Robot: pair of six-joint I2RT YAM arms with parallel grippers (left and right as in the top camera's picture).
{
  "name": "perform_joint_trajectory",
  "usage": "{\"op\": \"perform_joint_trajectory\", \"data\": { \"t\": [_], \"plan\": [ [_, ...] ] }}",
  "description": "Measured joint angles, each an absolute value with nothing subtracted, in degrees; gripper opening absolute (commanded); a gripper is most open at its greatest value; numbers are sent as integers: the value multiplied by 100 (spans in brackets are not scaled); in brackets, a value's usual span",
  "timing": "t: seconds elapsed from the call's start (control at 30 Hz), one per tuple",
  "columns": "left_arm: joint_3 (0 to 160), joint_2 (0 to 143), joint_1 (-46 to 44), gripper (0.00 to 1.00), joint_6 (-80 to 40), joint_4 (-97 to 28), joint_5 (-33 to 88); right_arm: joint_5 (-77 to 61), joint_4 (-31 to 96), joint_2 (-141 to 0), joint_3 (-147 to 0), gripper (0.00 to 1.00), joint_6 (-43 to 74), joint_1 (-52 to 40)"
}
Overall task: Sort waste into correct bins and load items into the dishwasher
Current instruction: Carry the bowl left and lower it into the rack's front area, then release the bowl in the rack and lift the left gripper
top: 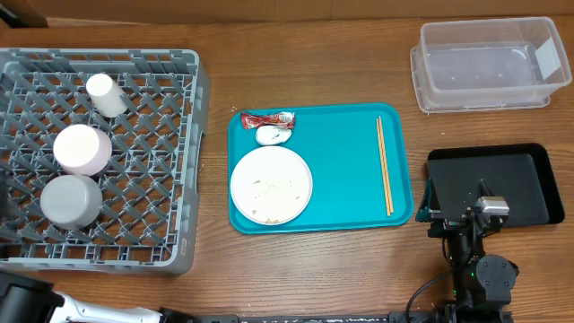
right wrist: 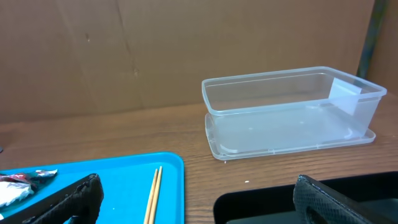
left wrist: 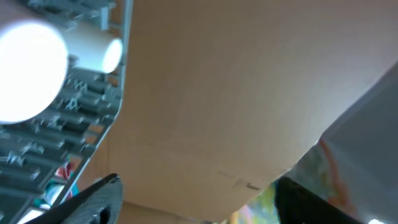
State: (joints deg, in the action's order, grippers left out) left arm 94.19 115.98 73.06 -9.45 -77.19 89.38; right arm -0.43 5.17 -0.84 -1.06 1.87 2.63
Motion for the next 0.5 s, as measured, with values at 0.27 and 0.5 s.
{"op": "perform_joint_trajectory", "data": {
  "t": [0.27, 0.5],
  "plan": [
    [10873, 11605, 6982, 15, -497, -8621, 8381, -43, 515, -84, -106, 100, 187, 263],
    [11395, 11605, 5909, 4, 119, -9089, 7054, -45, 513, -84, -106, 100, 187, 263]
  ]
}}
